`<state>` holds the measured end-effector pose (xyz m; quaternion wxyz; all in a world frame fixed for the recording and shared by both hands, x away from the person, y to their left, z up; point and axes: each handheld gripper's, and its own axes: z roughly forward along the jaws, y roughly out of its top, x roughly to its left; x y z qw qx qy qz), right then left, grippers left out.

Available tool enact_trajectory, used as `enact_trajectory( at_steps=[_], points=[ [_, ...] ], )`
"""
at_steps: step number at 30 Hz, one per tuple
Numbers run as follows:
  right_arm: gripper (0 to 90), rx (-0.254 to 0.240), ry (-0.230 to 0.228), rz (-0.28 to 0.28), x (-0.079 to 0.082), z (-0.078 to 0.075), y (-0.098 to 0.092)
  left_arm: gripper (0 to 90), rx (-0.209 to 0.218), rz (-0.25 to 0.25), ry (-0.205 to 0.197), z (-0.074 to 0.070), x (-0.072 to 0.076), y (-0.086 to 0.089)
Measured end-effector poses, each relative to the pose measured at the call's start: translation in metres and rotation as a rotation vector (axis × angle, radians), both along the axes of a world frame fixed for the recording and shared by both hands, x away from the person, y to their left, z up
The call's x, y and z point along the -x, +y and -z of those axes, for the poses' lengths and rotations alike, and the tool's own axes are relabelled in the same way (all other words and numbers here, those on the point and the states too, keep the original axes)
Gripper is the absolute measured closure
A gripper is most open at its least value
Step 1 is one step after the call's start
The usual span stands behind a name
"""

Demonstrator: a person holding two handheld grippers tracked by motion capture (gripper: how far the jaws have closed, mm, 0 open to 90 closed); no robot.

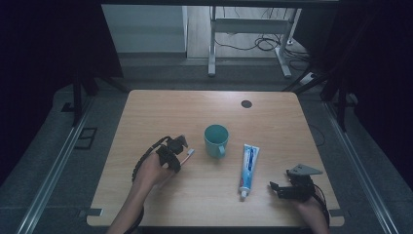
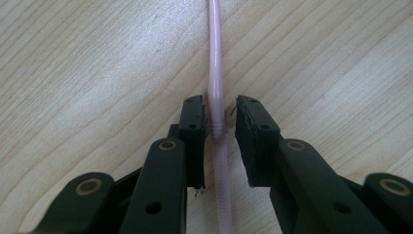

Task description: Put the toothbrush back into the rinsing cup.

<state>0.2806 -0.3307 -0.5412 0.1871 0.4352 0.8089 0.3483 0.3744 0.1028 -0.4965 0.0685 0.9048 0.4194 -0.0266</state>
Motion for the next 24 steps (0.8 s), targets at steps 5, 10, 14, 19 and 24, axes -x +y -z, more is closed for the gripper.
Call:
enact_trajectory(
  at_steps=[5, 10, 14, 19, 24],
  points=[
    [13.4, 0.0, 0.0, 0.0, 0.0, 0.0, 0.0, 74.0, -0.028, -0.002, 0.021, 0.0033, -0.005, -0.0027],
    [13.4, 0.0, 0.0, 0.0, 0.0, 0.0, 0.0, 80.5, -0.04, -0.005, 0.031, 0.0034, -0.007, -0.004],
    [13.4, 0.0, 0.0, 0.0, 0.0, 0.0, 0.0, 83.4, -0.043, -0.006, 0.029, 0.0034, -0.0071, -0.0049],
    [13.4, 0.0, 0.0, 0.0, 0.0, 0.0, 0.0, 84.1, -0.041, -0.007, 0.011, 0.0021, -0.0065, -0.0042],
    [13.4, 0.0, 0.001, 0.0, 0.0, 0.0, 0.0, 84.1, -0.02, -0.006, -0.003, -0.0037, -0.0062, -0.0015]
  ],
)
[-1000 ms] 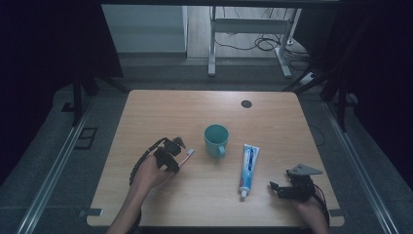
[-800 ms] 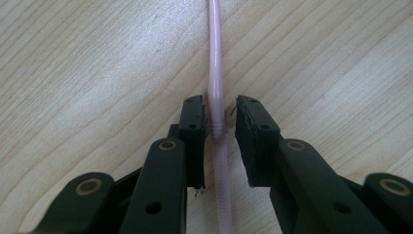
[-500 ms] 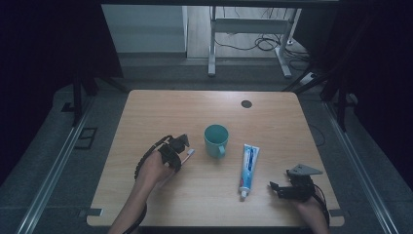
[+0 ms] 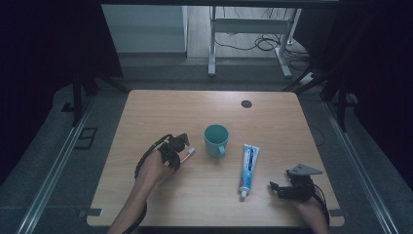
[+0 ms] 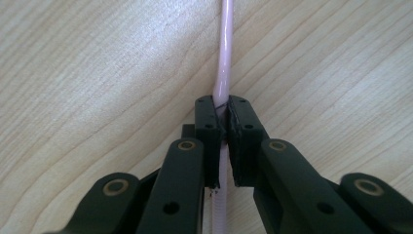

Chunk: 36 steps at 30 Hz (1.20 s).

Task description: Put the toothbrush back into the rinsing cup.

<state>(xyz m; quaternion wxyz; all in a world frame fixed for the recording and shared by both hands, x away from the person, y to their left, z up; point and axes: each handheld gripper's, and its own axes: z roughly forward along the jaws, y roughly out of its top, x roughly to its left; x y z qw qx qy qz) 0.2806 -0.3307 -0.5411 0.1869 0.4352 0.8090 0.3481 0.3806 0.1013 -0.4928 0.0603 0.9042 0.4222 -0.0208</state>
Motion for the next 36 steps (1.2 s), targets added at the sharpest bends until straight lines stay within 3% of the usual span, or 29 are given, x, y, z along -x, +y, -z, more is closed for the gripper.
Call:
enact_trajectory(
  at_steps=[8, 16, 36],
  points=[
    [13.4, 0.0, 0.0, 0.0, 0.0, 0.0, 0.0, 84.0, 0.072, 0.0, -0.032, -0.008, 0.002, 0.007],
    [13.4, 0.0, 0.0, 0.0, 0.0, 0.0, 0.0, 84.0, 0.131, 0.004, -0.095, -0.018, 0.007, 0.013],
    [13.3, 0.001, -0.001, -0.001, 0.0, 0.0, 0.0, 84.1, 0.263, 0.018, -0.287, -0.046, 0.018, 0.022]
  ],
)
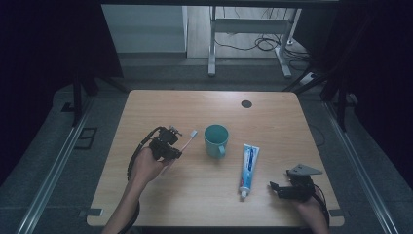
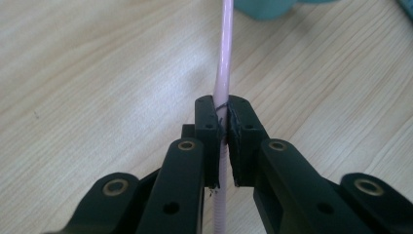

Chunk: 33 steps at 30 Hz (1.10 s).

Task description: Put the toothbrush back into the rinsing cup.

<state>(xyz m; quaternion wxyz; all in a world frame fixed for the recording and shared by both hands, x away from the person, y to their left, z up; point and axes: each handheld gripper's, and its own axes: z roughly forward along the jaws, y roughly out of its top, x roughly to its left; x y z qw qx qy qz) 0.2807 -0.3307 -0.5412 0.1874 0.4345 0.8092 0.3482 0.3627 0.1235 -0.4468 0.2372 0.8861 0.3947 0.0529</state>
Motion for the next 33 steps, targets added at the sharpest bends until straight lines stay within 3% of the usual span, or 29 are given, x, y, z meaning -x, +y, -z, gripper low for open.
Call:
enact_trajectory(
  at_steps=[12, 33],
  points=[
    [13.4, -0.001, 0.0, 0.001, 0.0, 0.0, 0.0, 84.1, 0.084, -0.001, -0.1, -0.014, 0.004, 0.003],
    [13.4, -0.001, -0.001, 0.0, 0.0, 0.0, 0.0, 84.1, 0.214, 0.03, -0.187, -0.032, 0.0, -0.015]
  ],
)
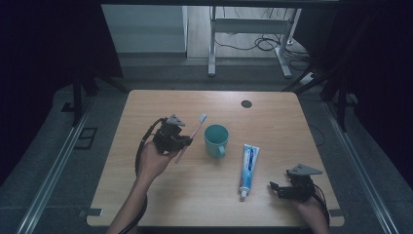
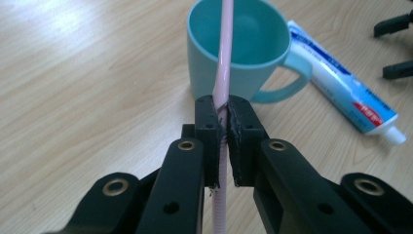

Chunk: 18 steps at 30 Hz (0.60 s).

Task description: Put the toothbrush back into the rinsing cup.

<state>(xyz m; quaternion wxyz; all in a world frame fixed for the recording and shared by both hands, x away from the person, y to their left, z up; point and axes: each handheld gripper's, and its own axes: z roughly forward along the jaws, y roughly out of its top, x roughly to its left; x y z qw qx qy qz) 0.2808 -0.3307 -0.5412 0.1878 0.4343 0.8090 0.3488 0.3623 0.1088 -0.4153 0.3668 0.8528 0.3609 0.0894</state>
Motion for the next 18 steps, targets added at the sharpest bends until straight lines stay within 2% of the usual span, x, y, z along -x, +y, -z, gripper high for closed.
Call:
enact_trajectory(
  at_steps=[8, 18],
  points=[
    [13.4, 0.0, 0.0, 0.0, 0.0, 0.0, 0.0, 84.1, 0.056, 0.006, -0.024, -0.008, -0.004, -0.009],
    [13.4, 0.0, -0.001, 0.0, 0.0, 0.0, 0.0, 84.1, 0.085, 0.012, -0.045, -0.014, -0.011, -0.024]
  ],
)
